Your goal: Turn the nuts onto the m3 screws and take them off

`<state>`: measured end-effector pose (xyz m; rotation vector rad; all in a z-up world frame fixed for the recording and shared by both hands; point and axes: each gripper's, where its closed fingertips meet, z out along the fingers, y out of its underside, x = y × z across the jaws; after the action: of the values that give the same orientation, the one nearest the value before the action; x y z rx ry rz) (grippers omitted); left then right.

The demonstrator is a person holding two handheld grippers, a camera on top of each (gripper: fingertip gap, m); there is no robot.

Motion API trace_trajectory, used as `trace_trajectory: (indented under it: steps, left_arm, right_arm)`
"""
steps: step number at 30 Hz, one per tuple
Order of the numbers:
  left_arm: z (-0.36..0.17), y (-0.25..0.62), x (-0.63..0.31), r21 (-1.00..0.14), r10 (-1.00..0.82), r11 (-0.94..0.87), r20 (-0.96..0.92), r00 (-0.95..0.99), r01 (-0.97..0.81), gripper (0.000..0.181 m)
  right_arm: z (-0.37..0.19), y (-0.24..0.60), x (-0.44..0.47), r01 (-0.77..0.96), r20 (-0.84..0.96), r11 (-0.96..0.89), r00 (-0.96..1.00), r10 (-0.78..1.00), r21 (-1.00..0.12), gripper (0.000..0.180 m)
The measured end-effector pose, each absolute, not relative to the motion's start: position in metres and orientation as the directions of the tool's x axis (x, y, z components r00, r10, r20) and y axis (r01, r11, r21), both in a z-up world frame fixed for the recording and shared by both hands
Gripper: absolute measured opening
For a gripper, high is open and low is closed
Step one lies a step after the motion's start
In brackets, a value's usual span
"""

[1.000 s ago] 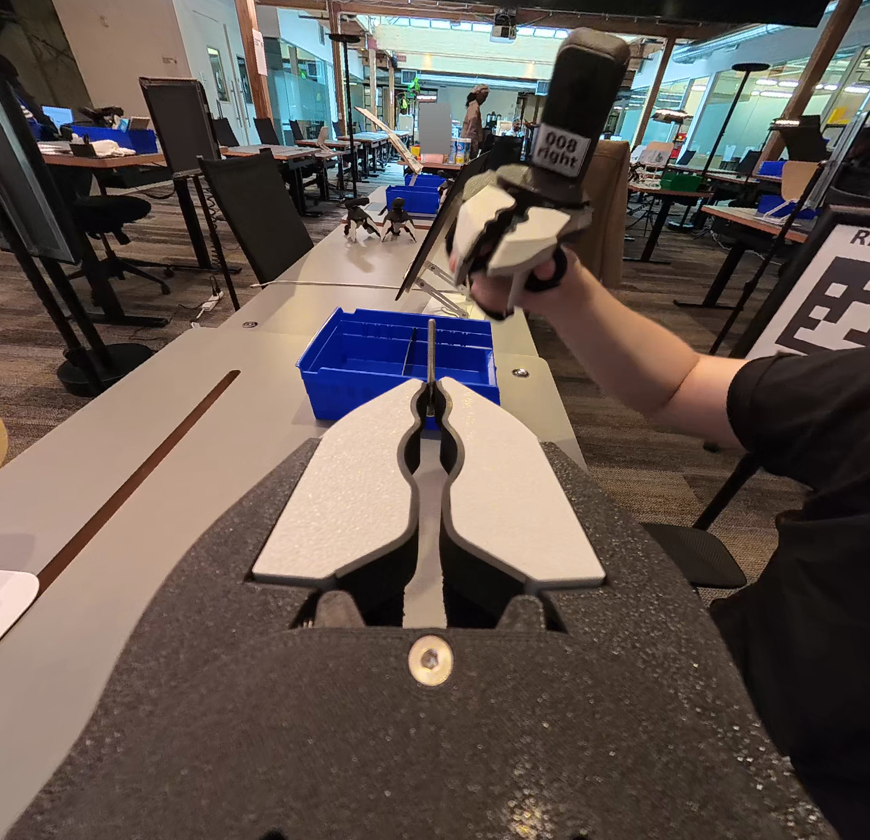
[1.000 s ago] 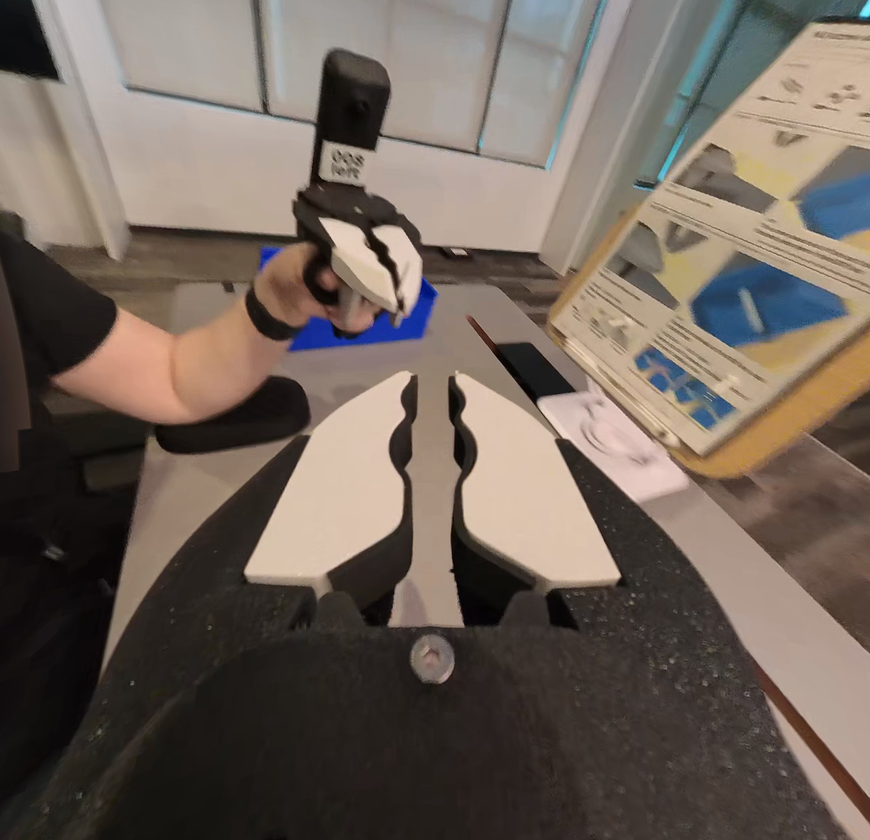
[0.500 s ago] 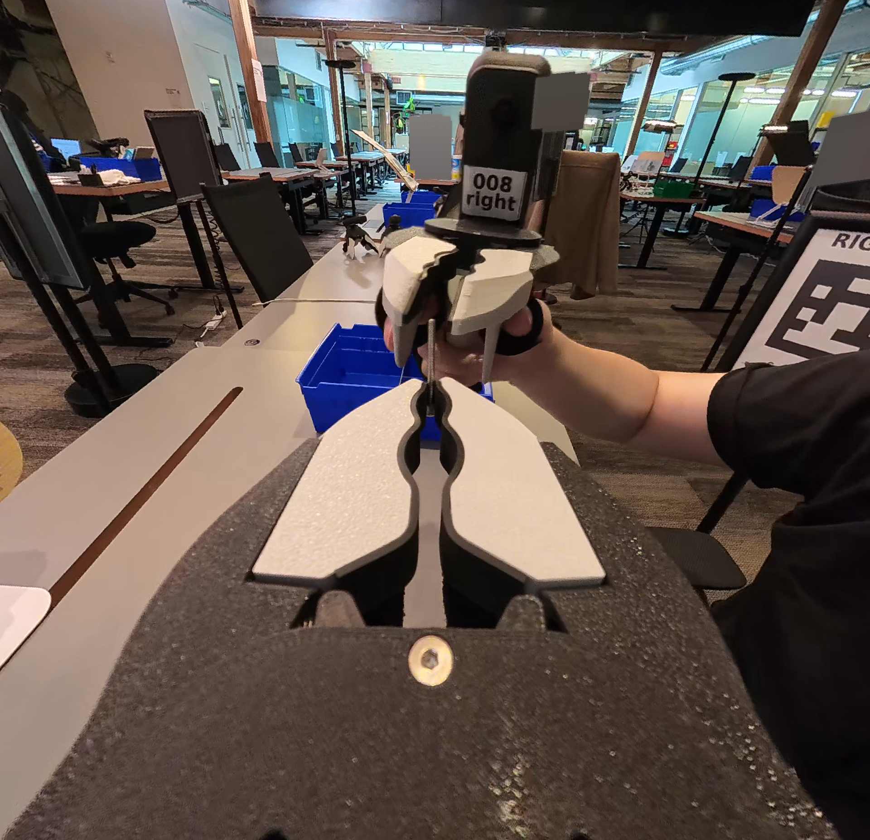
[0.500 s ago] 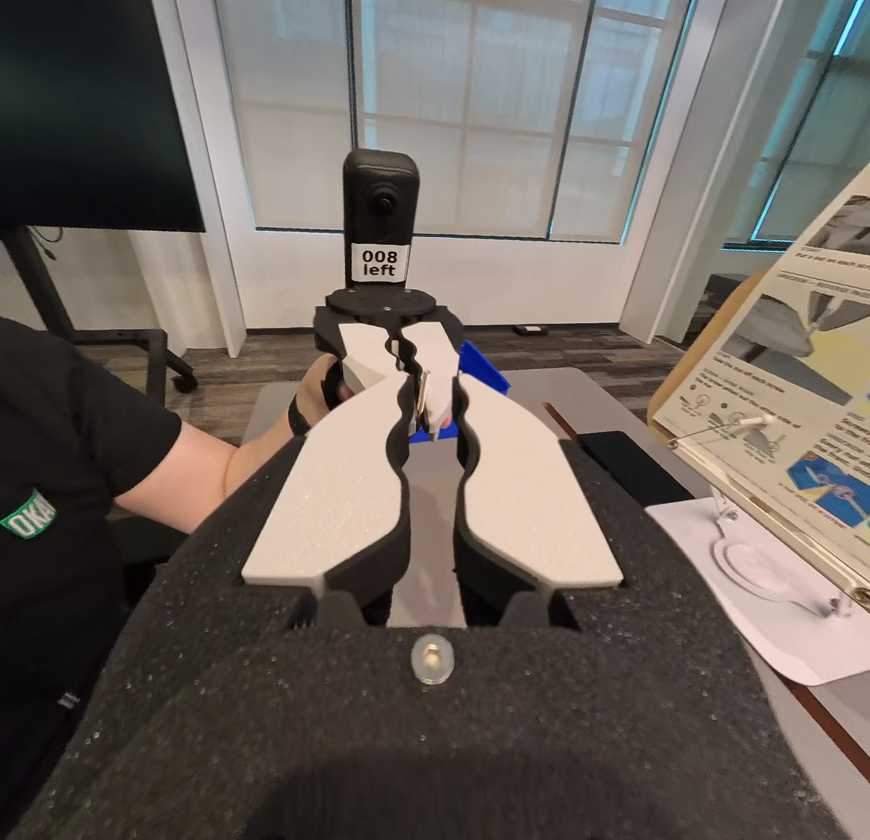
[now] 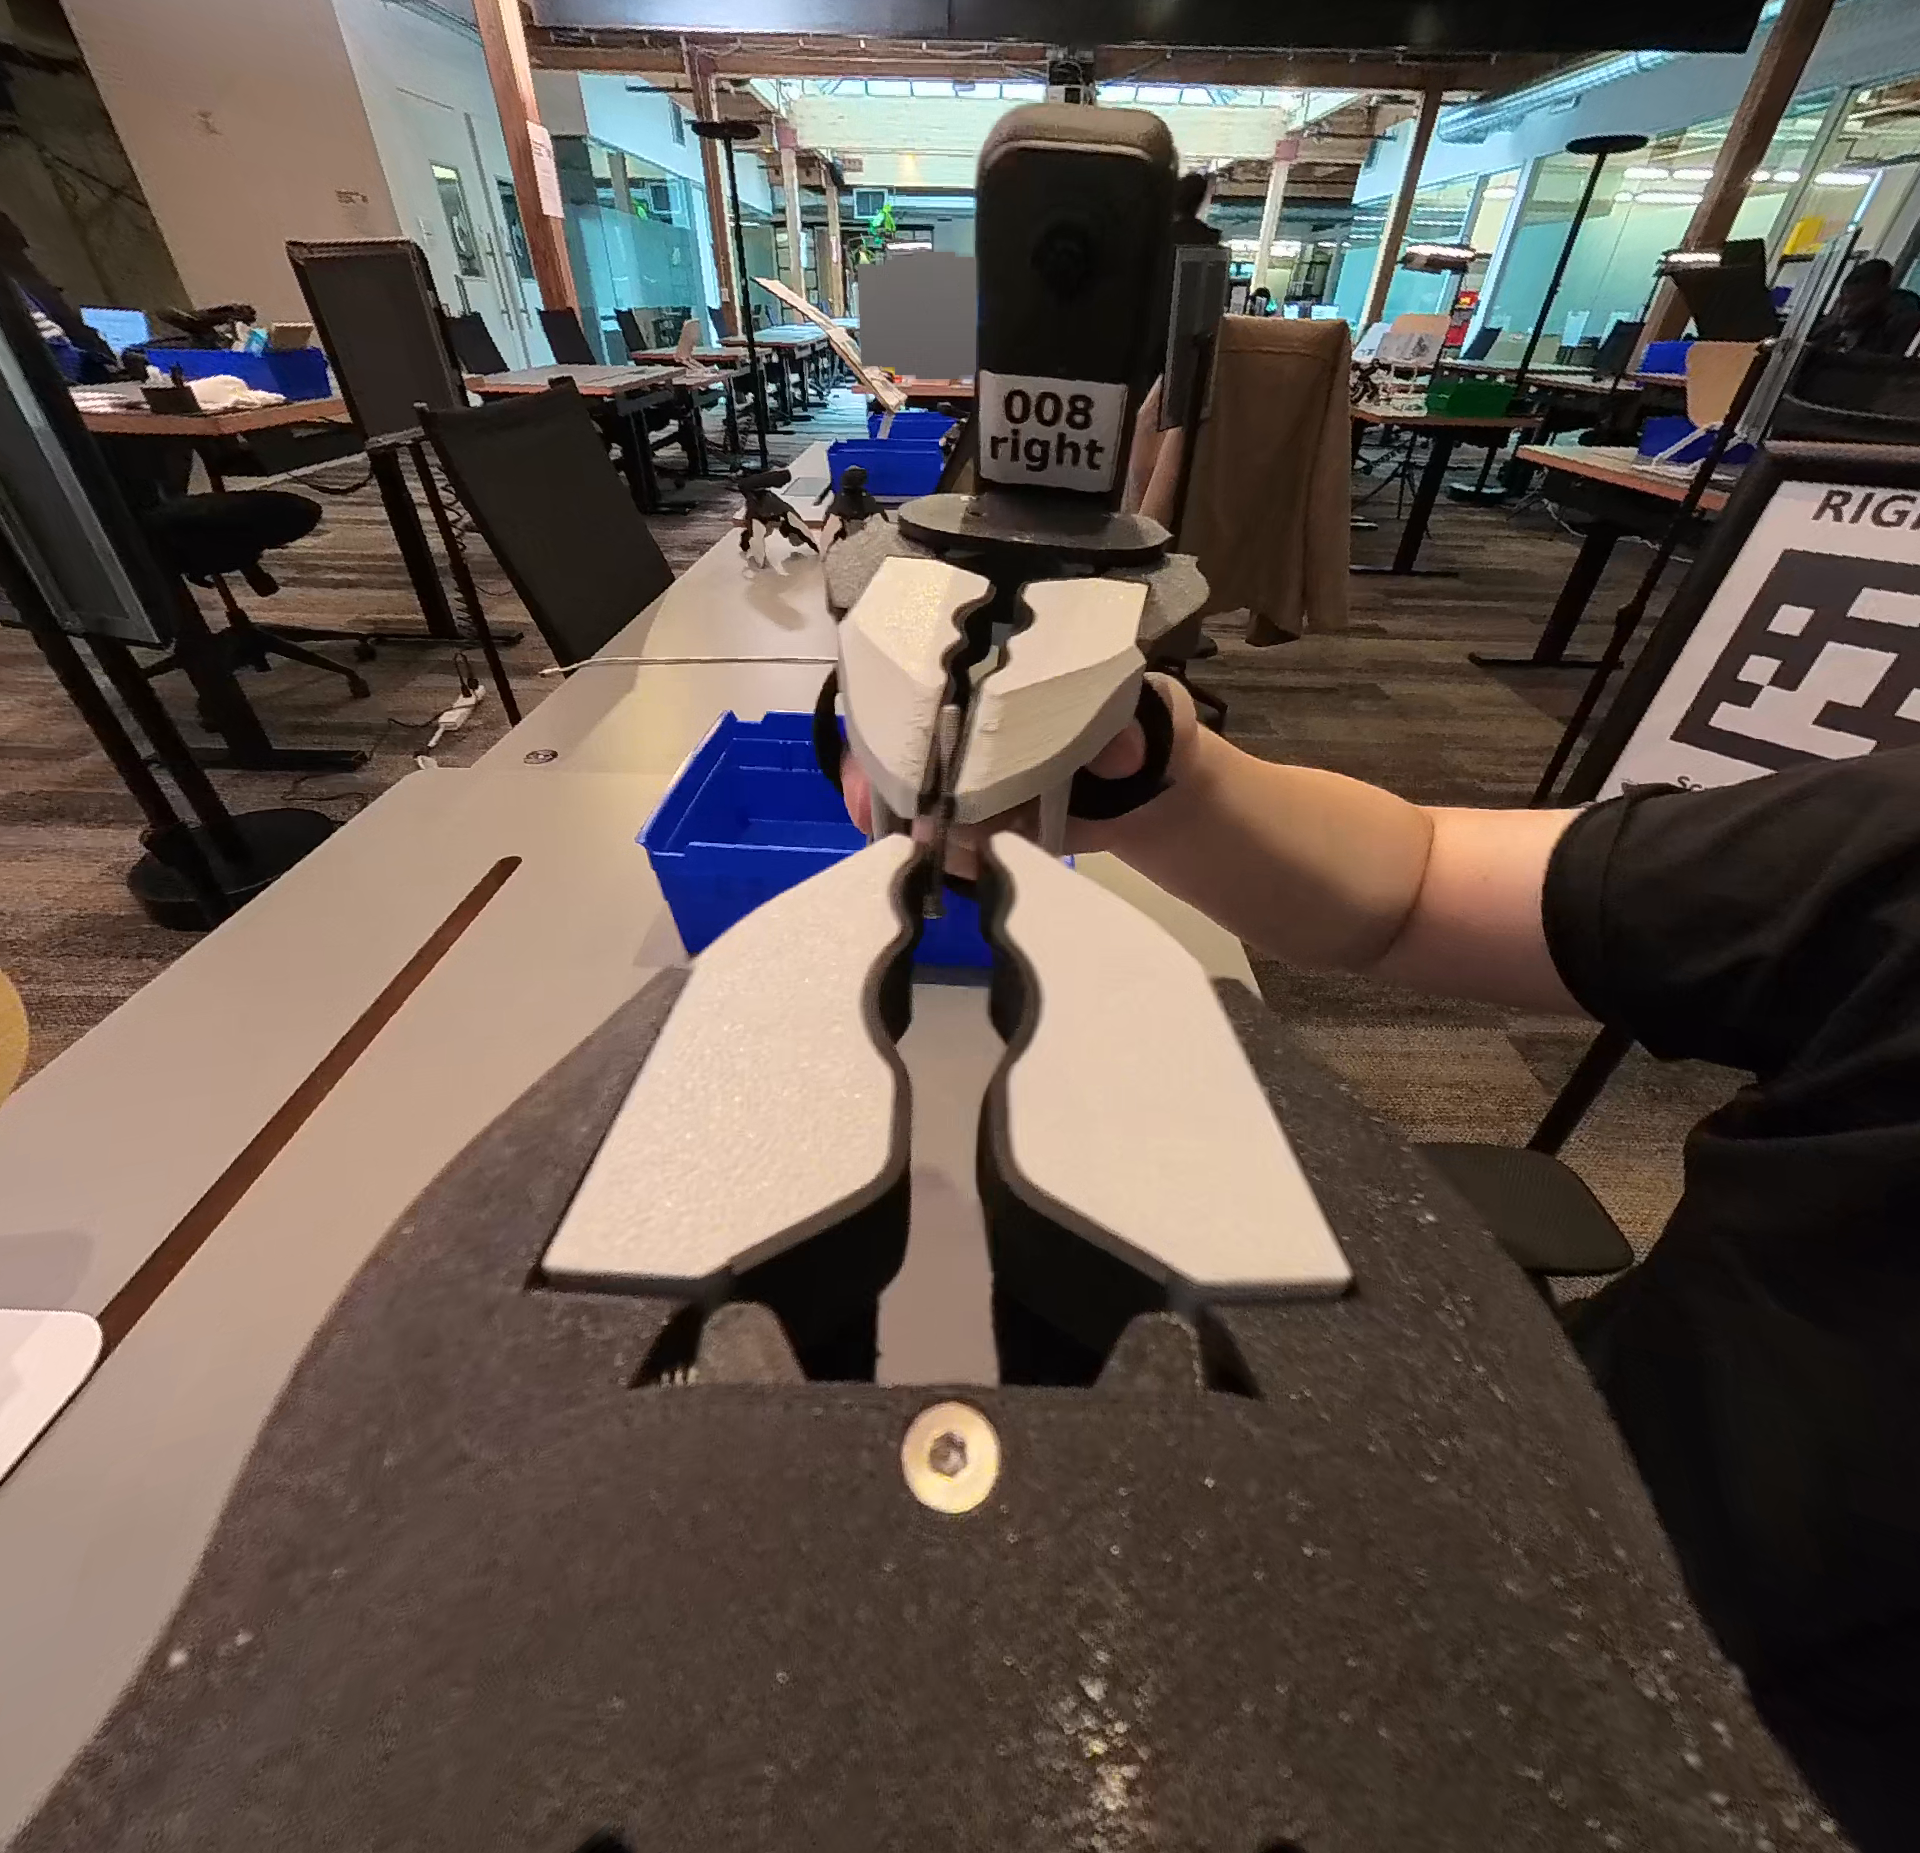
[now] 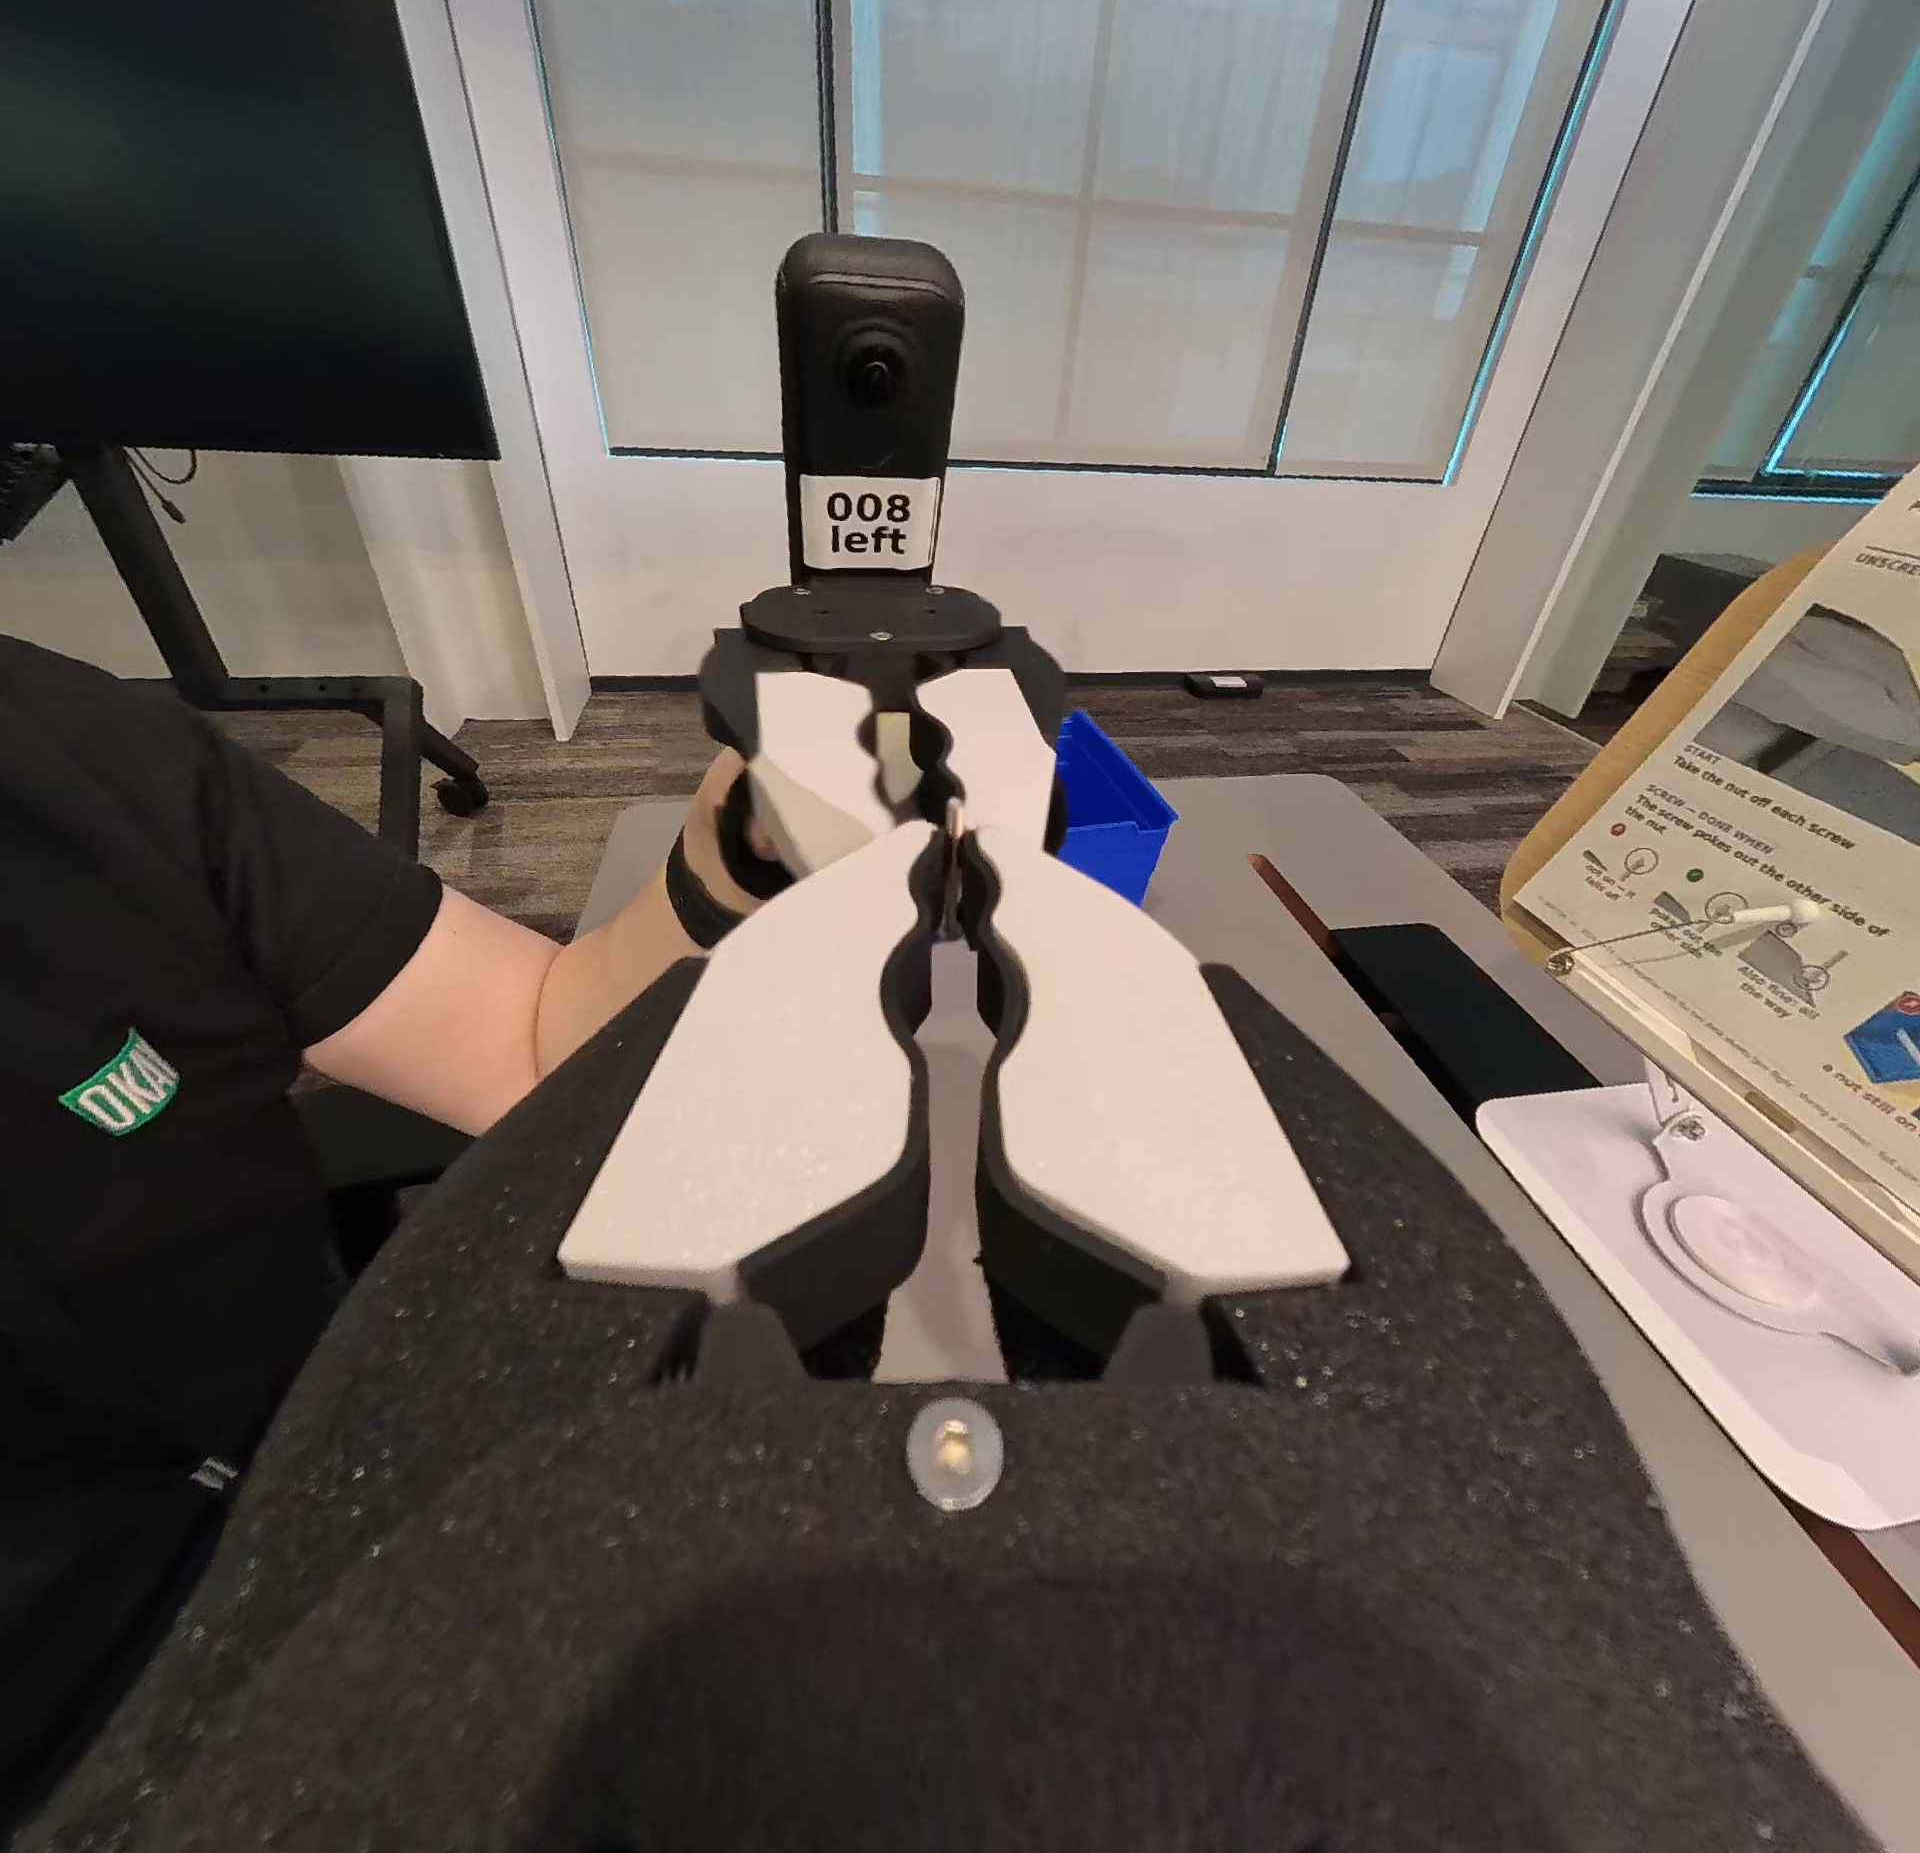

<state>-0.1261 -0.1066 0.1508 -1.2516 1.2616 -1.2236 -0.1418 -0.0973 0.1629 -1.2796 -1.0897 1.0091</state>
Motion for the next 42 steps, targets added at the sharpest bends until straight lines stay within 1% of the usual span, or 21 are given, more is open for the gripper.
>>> trace_trajectory:
  steps: [1, 3, 7, 10, 12, 14, 16, 18, 19, 23, 26, 28, 32, 34, 38, 42]
  left_arm:
    - [0.15, -0.108, -0.126, -0.998, -0.999, -0.03, 0.033, -0.04, -0.062, 0.018]
    - [0.149, -0.107, -0.125, -0.997, -0.999, -0.036, 0.039, -0.035, -0.067, 0.027]
    - [0.147, -0.104, -0.127, -0.996, -0.999, -0.026, 0.028, -0.017, -0.083, 0.037]
    - [0.145, -0.098, -0.132, -0.995, -1.0, -0.023, 0.021, 0.019, -0.096, 0.036]
    - [0.147, -0.094, -0.136, -0.995, -0.999, -0.023, 0.019, 0.042, -0.092, 0.035]
    - [0.149, -0.092, -0.14, -0.996, -0.999, -0.032, 0.028, 0.044, -0.082, 0.033]
    - [0.151, -0.088, -0.144, -0.996, -0.998, -0.04, 0.035, 0.06, -0.074, 0.033]
    - [0.151, -0.085, -0.147, -0.996, -0.997, -0.041, 0.035, 0.071, -0.075, 0.032]
    - [0.151, -0.084, -0.148, -0.996, -0.996, -0.042, 0.036, 0.075, -0.076, 0.032]
    - [0.152, -0.082, -0.152, -0.996, -0.995, -0.042, 0.035, 0.095, -0.075, 0.031]
    - [0.151, -0.08, -0.154, -0.996, -0.993, -0.033, 0.024, 0.115, -0.083, 0.03]
    - [0.151, -0.078, -0.155, -0.996, -0.992, -0.03, 0.019, 0.126, -0.084, 0.03]
    - [0.149, -0.077, -0.154, -0.994, -0.99, -0.027, 0.013, 0.138, -0.101, 0.029]
    - [0.148, -0.075, -0.154, -0.994, -0.989, -0.024, 0.008, 0.148, -0.107, 0.029]
    - [0.147, -0.072, -0.153, -0.993, -0.987, -0.022, 0.004, 0.159, -0.112, 0.029]
    - [0.145, -0.069, -0.152, -0.992, -0.986, -0.028, 0.008, 0.168, -0.12, 0.029]
  right_arm:
    - [0.162, -0.096, -0.14, 0.029, 0.046, 0.04, 0.216, 0.975, -0.999, 0.002]
    - [0.163, -0.095, -0.137, 0.018, 0.023, 0.02, 0.209, 0.978, -1.0, 0.002]
    - [0.167, -0.092, -0.12, -0.02, -0.035, -0.031, 0.218, 0.975, -0.999, 0.002]
    - [0.166, -0.086, -0.095, -0.006, -0.057, -0.058, 0.267, 0.962, -0.998, 0.002]
    - [0.157, -0.074, -0.068, 0.077, -0.04, -0.073, 0.357, 0.933, -0.994, 0.002]
    - [0.137, -0.051, -0.026, 0.226, 0.013, -0.112, 0.488, 0.873, -0.968, 0.002]
    - [0.107, -0.023, 0.032, 0.396, 0.079, -0.225, 0.621, 0.78, -0.89, 0.002]
    - [0.073, -0.004, 0.09, 0.508, 0.108, -0.366, 0.685, 0.721, -0.78, 0.003]
    - [0.055, 0.004, 0.118, 0.534, 0.105, -0.438, 0.711, 0.695, -0.723, 0.002]
    - [-0.019, 0.019, 0.205, 0.523, 0.017, -0.683, 0.8, 0.6, -0.51, 0.003]
    - [-0.07, 0.018, 0.251, 0.543, 0.021, -0.768, 0.821, 0.571, -0.34, 0.003]
    - [-0.095, 0.016, 0.27, 0.544, 0.017, -0.798, 0.829, 0.559, -0.259, 0.003]
    - [-0.125, 0.013, 0.284, 0.559, -0.021, -0.813, 0.822, 0.57, -0.165, 0.003]
    - [-0.133, 0.013, 0.289, 0.58, -0.008, -0.806, 0.811, 0.585, -0.119, 0.003]
    - [-0.142, 0.014, 0.295, 0.617, 0.015, -0.784, 0.787, 0.617, -0.067, 0.003]
    - [-0.148, 0.017, 0.297, 0.627, 0.016, -0.777, 0.779, 0.627, -0.056, 0.003]
